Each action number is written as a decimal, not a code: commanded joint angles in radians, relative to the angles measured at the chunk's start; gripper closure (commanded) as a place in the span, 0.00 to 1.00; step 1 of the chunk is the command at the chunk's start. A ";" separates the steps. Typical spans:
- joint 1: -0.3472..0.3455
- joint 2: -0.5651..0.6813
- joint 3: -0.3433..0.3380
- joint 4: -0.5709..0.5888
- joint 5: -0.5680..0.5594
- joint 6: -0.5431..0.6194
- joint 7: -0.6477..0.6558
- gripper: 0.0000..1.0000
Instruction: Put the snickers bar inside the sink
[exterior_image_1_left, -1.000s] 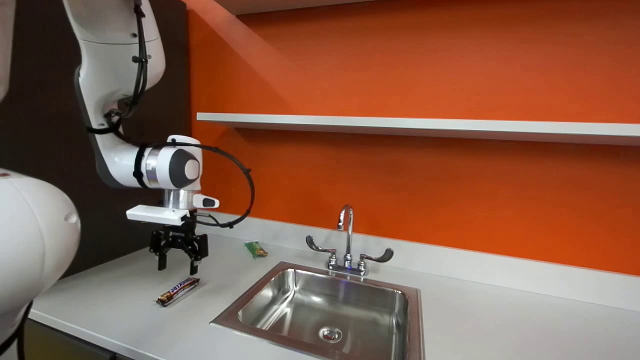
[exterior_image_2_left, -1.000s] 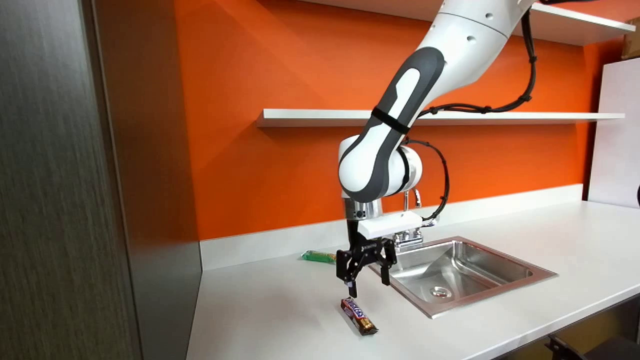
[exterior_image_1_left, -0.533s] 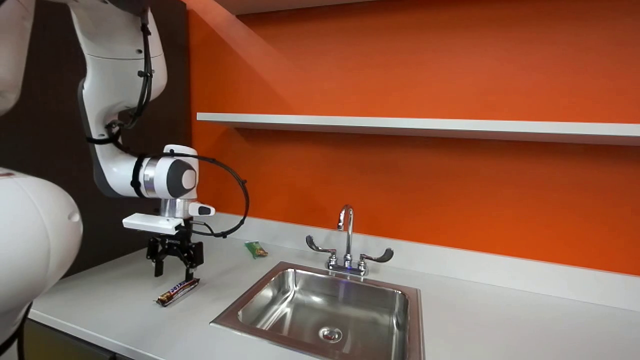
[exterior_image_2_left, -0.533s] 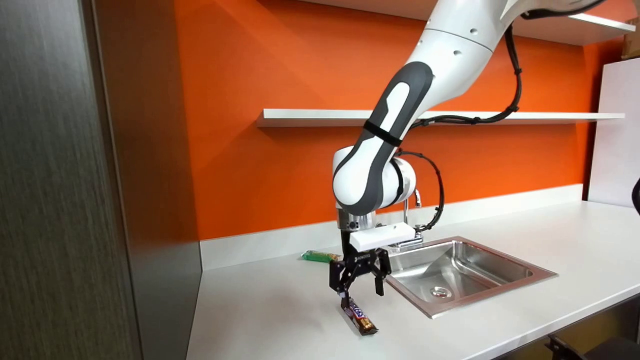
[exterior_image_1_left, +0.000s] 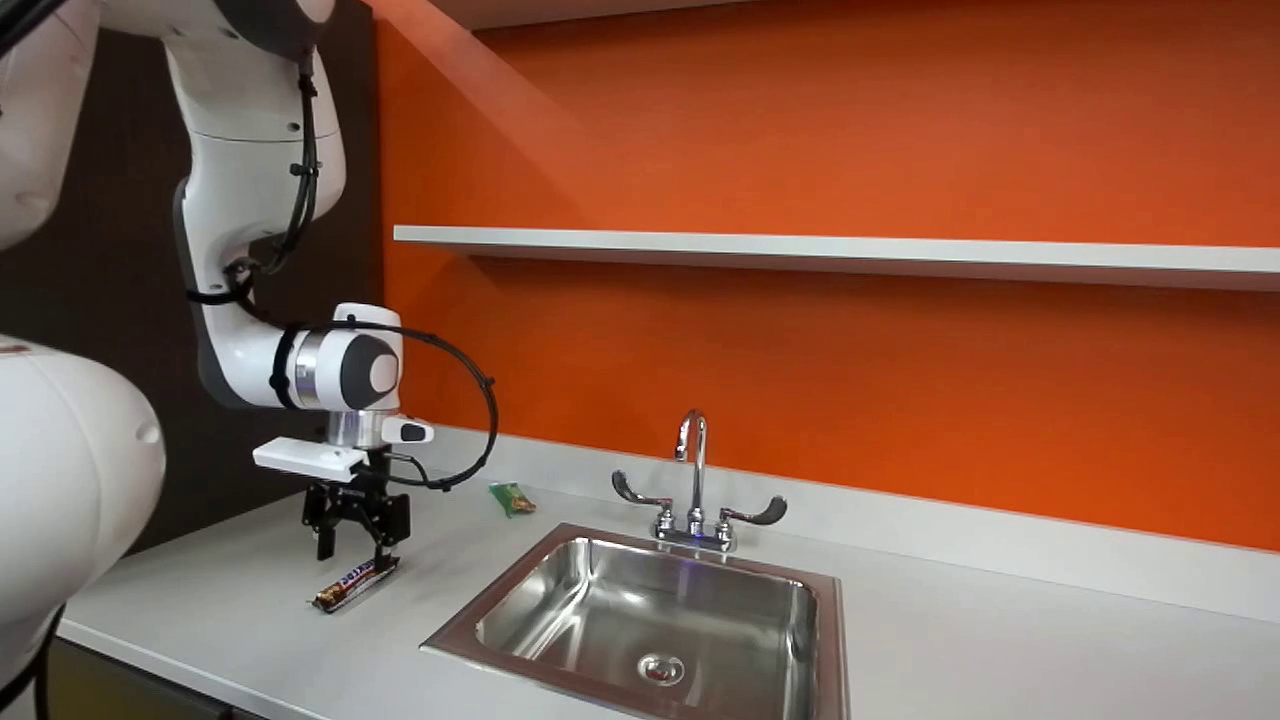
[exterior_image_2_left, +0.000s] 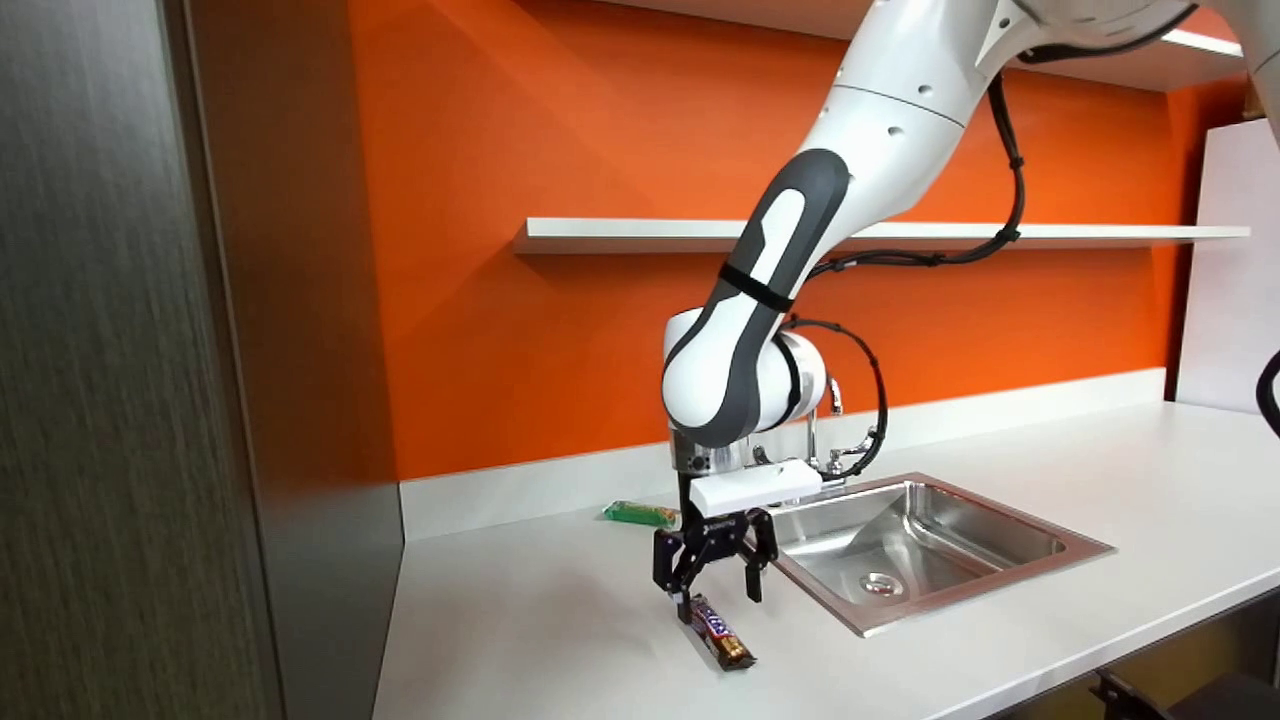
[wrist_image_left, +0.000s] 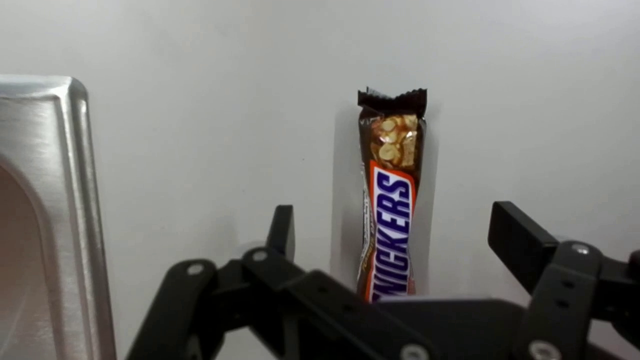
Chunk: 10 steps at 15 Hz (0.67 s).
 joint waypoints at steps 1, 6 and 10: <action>0.027 0.024 -0.023 0.021 -0.024 0.010 0.057 0.00; 0.045 0.039 -0.039 0.028 -0.029 0.014 0.076 0.00; 0.053 0.051 -0.047 0.036 -0.027 0.014 0.086 0.00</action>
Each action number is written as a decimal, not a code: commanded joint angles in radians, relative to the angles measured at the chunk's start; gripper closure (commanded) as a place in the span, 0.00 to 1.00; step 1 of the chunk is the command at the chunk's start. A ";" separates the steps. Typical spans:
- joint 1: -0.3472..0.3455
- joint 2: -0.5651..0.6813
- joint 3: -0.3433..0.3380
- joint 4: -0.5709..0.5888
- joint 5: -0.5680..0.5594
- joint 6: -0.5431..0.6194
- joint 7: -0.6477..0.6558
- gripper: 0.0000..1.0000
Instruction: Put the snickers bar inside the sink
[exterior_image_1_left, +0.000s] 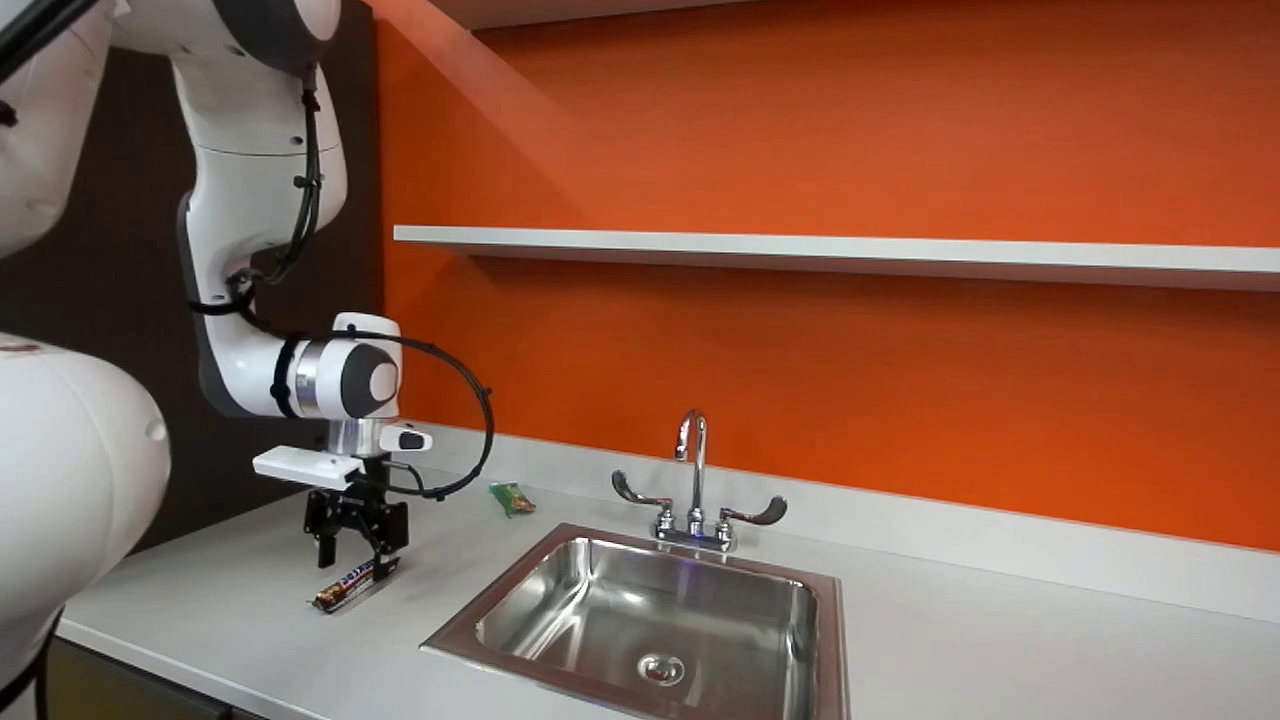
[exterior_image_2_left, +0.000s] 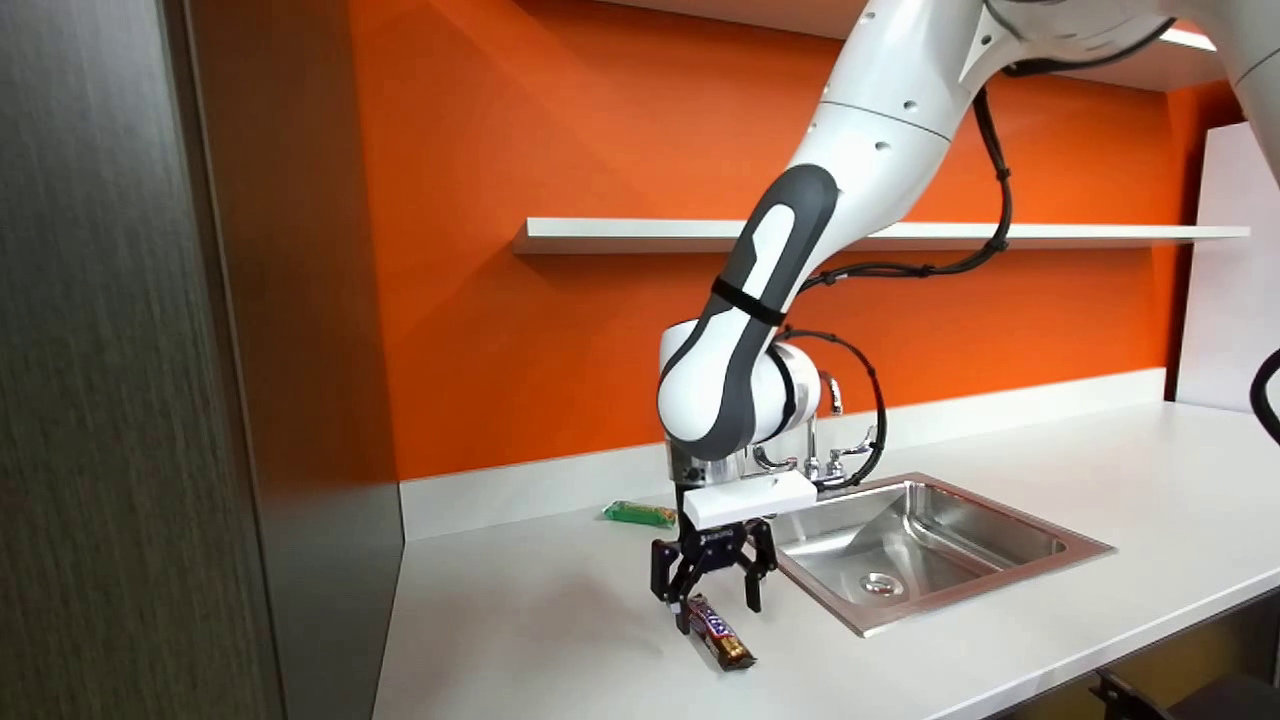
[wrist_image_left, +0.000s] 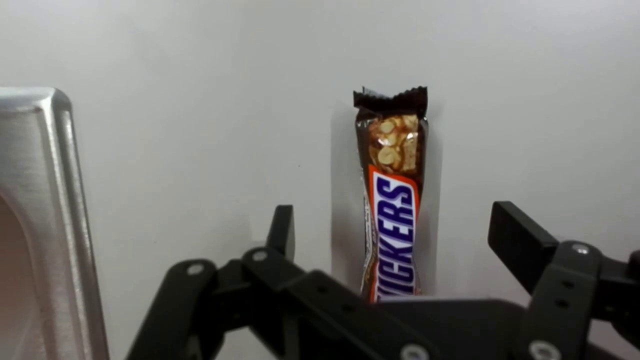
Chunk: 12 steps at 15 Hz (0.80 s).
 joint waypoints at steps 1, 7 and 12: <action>0.019 0.017 -0.020 0.020 -0.026 0.006 0.045 0.00; 0.021 0.033 -0.033 0.033 -0.026 0.006 0.051 0.00; 0.023 0.042 -0.040 0.042 -0.025 0.005 0.056 0.00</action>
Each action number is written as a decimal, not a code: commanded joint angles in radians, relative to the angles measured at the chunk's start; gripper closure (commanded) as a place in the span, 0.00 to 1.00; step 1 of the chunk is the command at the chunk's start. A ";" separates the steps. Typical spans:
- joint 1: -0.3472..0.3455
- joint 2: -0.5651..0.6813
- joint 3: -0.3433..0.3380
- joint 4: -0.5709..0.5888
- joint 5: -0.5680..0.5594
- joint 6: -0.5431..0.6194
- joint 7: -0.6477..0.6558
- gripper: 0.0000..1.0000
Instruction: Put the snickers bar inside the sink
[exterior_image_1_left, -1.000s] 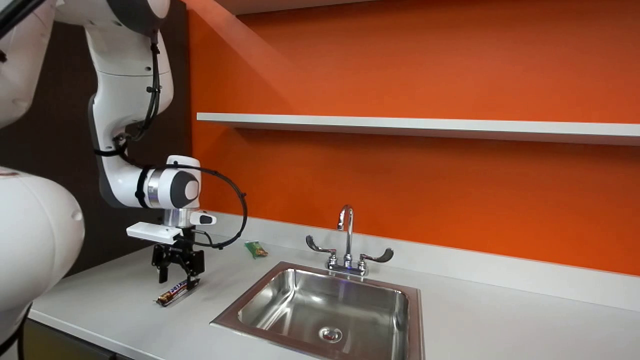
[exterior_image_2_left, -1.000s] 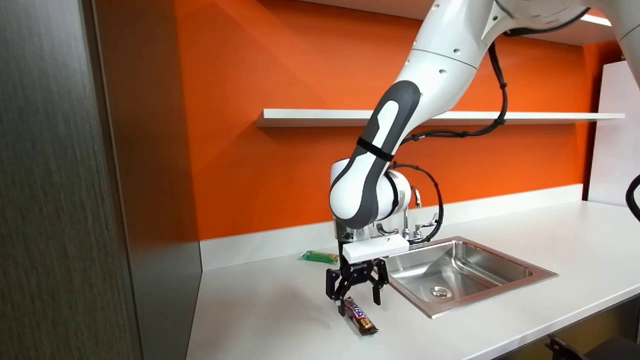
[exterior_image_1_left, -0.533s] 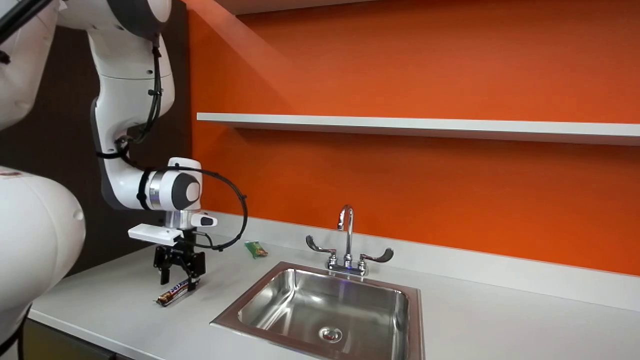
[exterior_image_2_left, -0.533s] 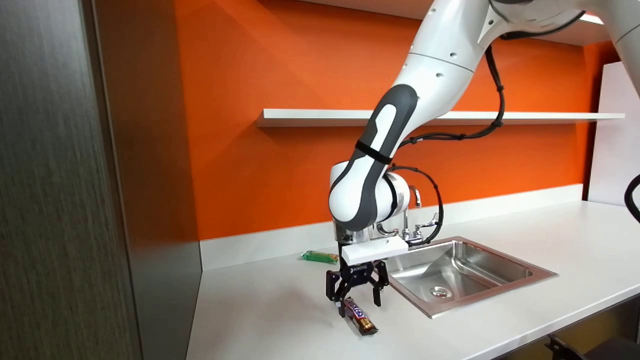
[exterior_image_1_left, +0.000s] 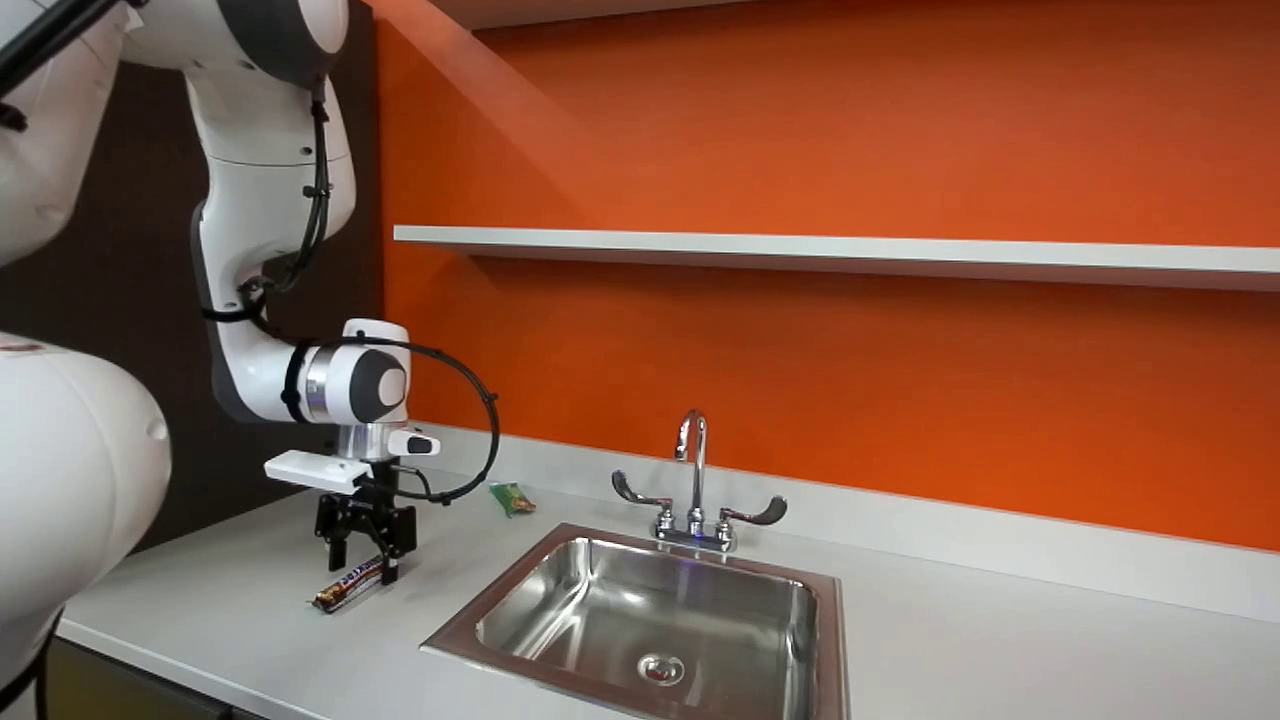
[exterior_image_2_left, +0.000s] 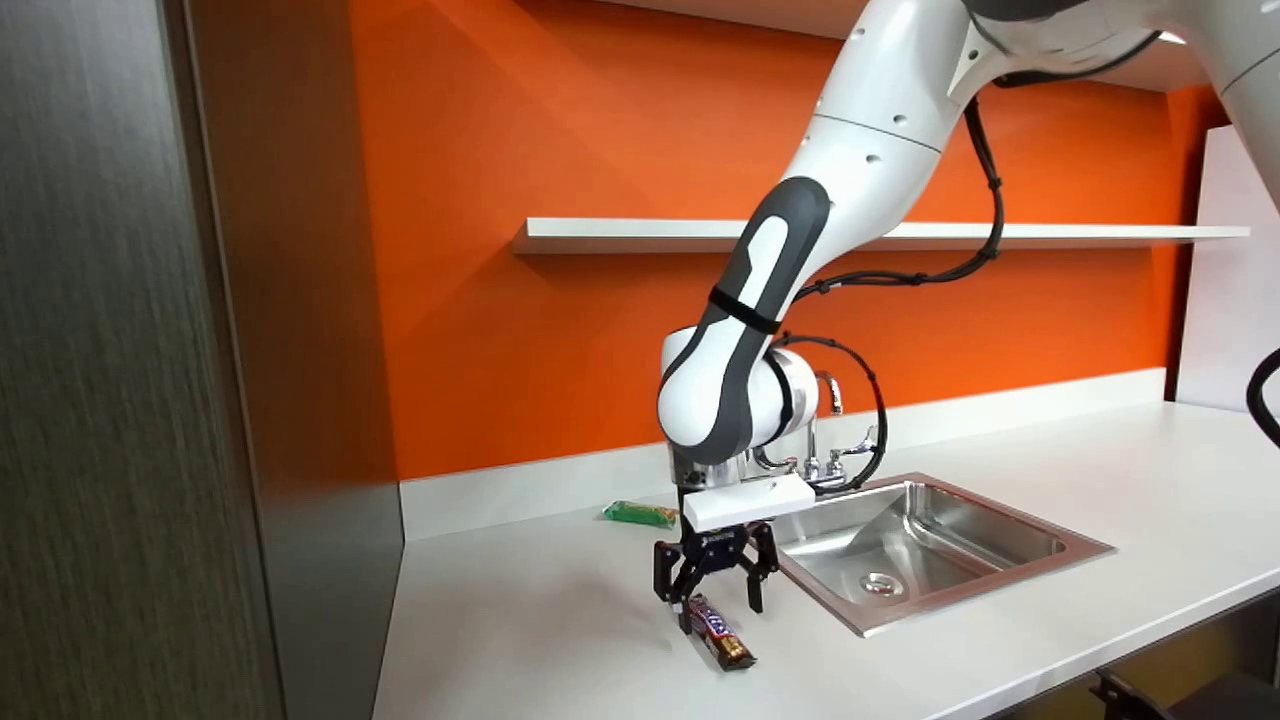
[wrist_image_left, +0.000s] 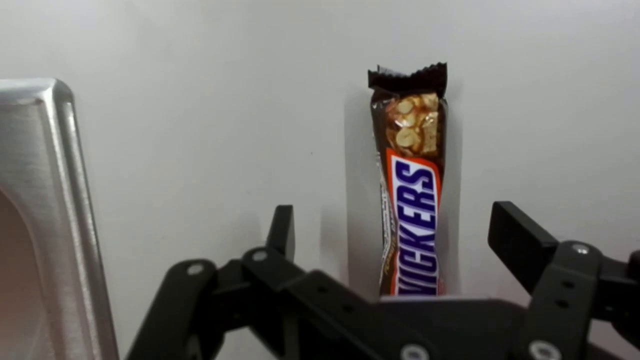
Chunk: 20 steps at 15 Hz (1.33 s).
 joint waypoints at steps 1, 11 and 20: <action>0.018 0.013 -0.018 0.018 -0.026 0.004 0.046 0.00; 0.019 0.029 -0.026 0.030 -0.024 0.003 0.047 0.81; 0.008 -0.010 -0.049 0.040 -0.037 -0.008 0.035 0.96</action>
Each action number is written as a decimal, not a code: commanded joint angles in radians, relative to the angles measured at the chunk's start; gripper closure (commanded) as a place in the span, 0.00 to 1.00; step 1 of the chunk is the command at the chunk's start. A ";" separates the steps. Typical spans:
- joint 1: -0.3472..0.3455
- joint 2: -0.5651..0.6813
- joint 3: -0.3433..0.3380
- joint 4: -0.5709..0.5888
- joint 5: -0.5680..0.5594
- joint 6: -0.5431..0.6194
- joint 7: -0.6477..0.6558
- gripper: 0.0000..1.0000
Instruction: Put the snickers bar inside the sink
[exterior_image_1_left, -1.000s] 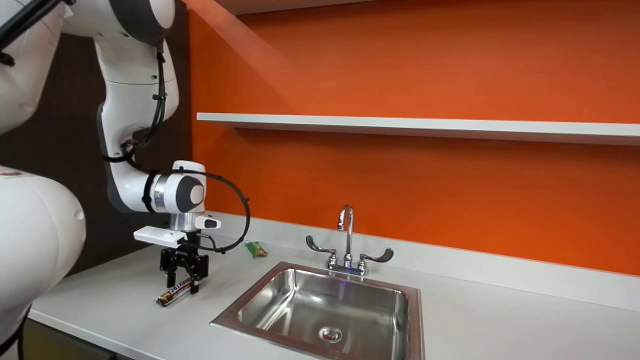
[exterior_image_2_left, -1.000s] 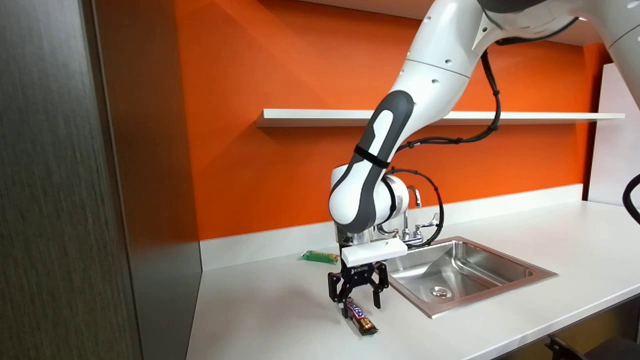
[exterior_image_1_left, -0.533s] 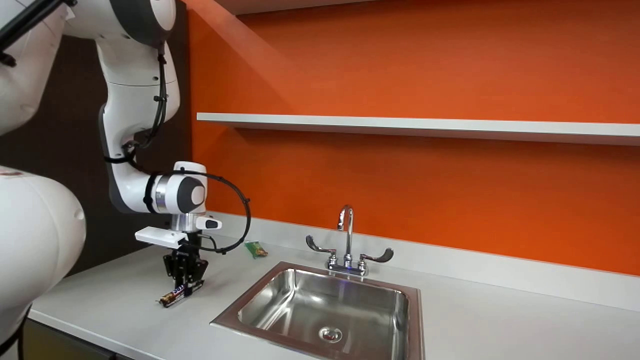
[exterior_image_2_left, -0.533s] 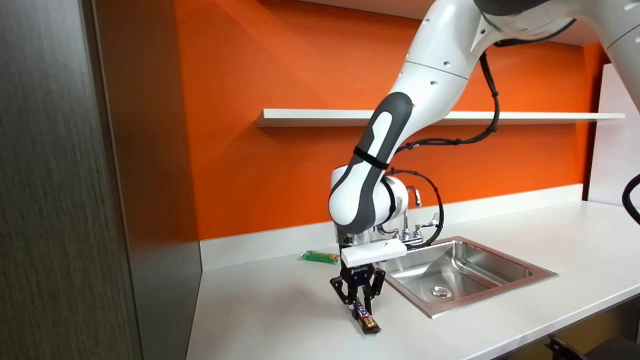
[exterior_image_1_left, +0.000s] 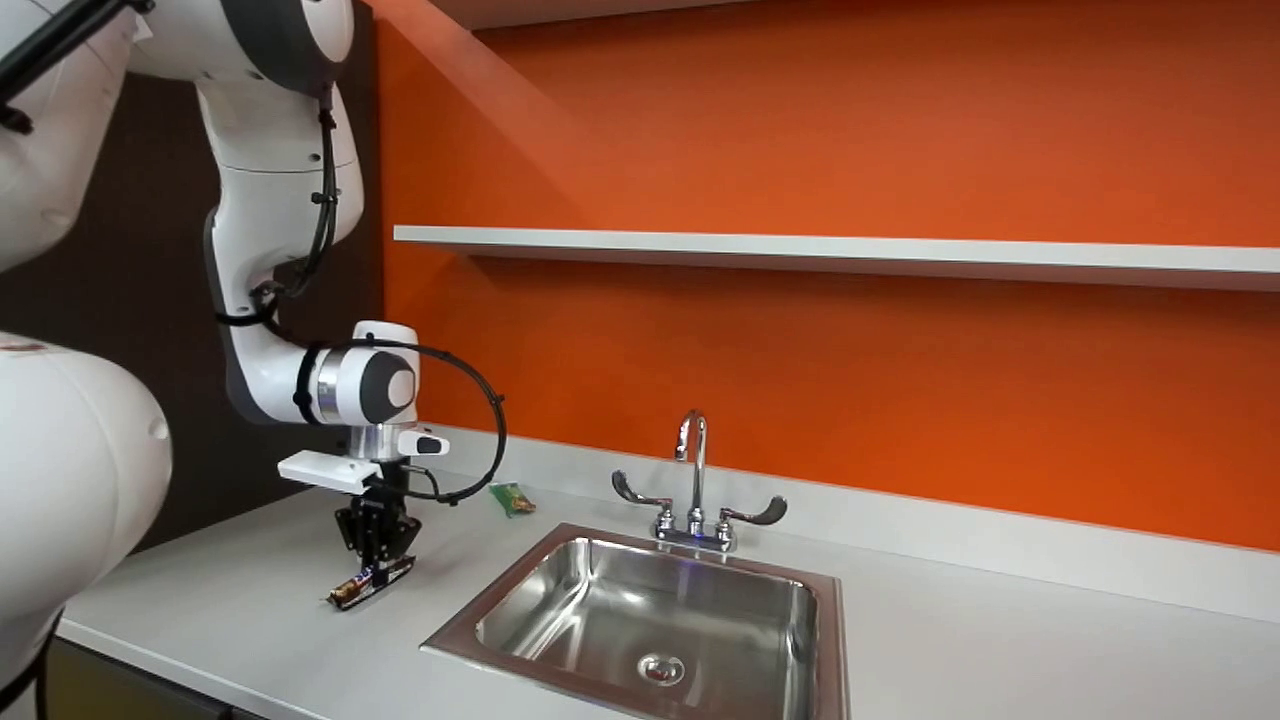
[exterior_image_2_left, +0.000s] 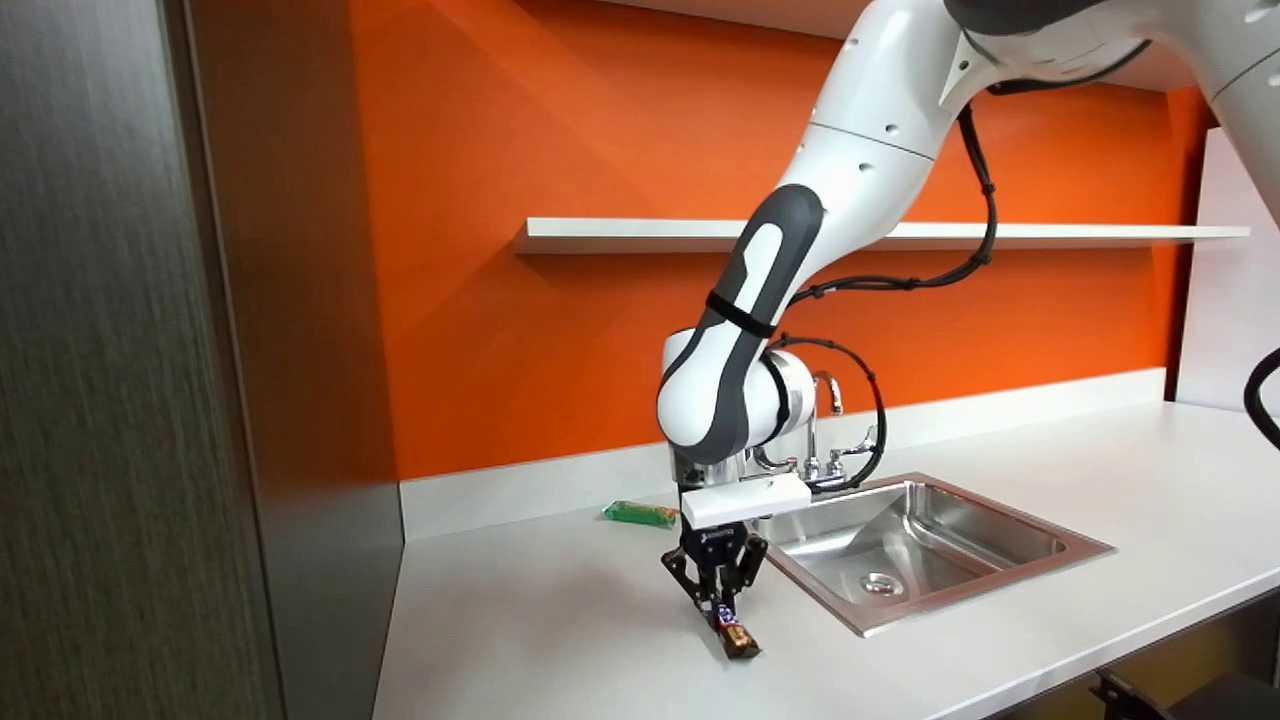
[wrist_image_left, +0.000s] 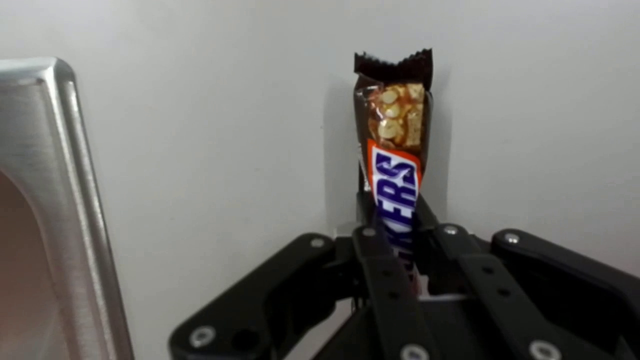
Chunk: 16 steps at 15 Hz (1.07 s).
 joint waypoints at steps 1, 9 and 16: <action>-0.002 -0.049 -0.031 0.010 -0.043 -0.012 0.019 0.96; -0.085 -0.156 -0.082 0.038 -0.082 -0.026 -0.036 0.96; -0.221 -0.124 -0.151 0.122 -0.069 -0.026 -0.094 0.96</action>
